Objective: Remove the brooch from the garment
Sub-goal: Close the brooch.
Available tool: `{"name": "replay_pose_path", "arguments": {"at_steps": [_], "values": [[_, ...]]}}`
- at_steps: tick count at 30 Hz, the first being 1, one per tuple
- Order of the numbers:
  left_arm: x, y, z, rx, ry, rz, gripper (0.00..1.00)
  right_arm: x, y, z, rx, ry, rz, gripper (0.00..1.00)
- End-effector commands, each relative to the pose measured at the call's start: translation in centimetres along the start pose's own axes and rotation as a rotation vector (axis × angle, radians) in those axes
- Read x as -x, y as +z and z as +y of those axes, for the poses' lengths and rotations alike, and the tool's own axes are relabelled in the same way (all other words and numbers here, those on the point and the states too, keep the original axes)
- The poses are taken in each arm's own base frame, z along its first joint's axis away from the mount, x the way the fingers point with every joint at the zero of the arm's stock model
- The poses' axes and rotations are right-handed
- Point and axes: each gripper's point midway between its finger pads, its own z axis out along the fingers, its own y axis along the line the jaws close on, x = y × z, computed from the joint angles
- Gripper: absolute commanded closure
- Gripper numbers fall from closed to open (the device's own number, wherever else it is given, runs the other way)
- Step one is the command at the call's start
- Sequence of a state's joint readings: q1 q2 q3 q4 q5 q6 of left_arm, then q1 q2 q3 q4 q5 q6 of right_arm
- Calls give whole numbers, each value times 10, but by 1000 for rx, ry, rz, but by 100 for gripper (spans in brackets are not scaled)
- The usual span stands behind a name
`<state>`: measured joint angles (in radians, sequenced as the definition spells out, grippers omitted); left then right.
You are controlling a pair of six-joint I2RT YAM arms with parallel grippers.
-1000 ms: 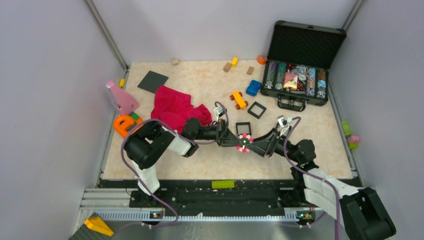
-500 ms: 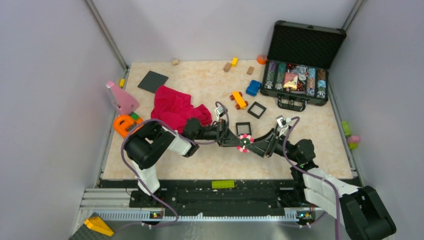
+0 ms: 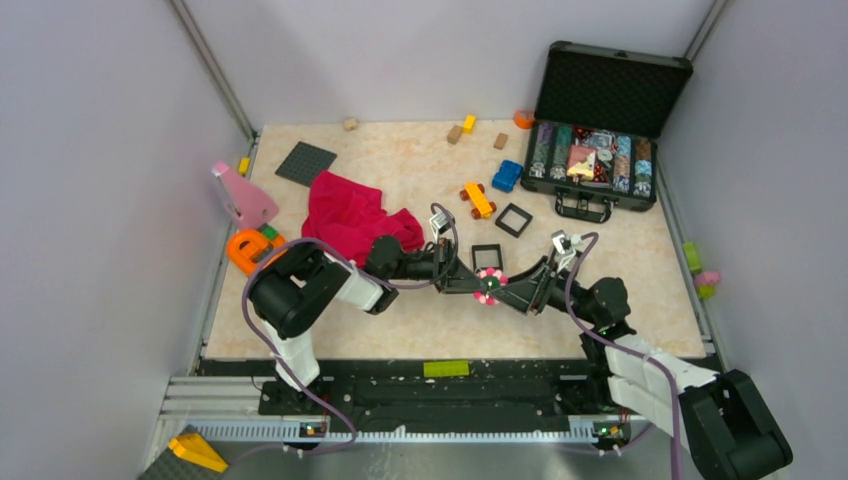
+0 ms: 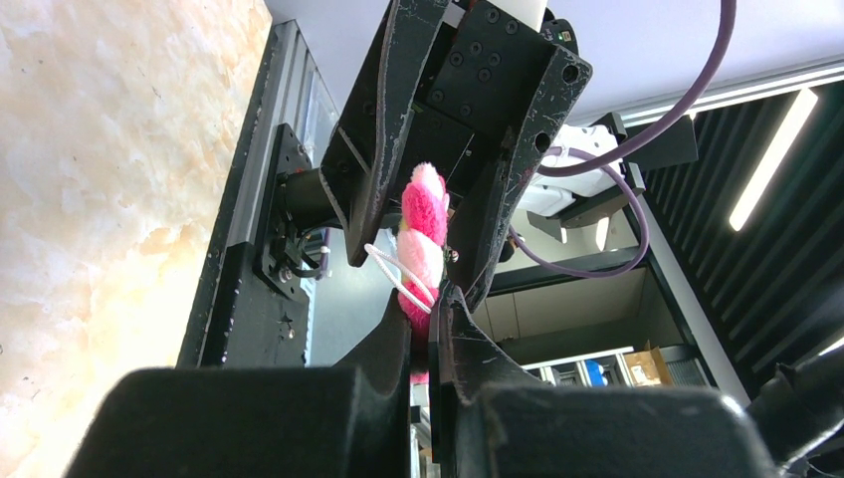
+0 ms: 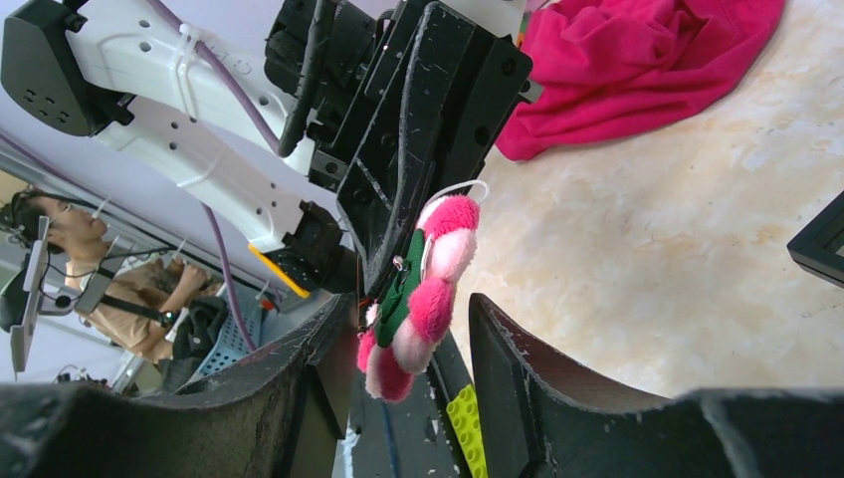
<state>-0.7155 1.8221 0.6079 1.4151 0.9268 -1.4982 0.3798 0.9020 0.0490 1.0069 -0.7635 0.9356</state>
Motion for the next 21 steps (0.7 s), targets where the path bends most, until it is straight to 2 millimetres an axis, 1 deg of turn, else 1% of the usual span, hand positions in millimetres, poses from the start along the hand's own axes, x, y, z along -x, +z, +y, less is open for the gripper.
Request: {"name": "replay_pose_path", "arguments": {"at_steps": [1,7,13,21], "values": [[0,4,-22,-72,92,19,100,14,7,15,55,-75,-23,53],[0,4,-23,-81,84,20,100,15,7,18,67,-85,-22,48],[0,4,-27,-118,63,20,100,15,5,22,79,-93,-30,47],[1,3,-29,-122,69,20,100,16,4,23,80,-97,-36,48]]}}
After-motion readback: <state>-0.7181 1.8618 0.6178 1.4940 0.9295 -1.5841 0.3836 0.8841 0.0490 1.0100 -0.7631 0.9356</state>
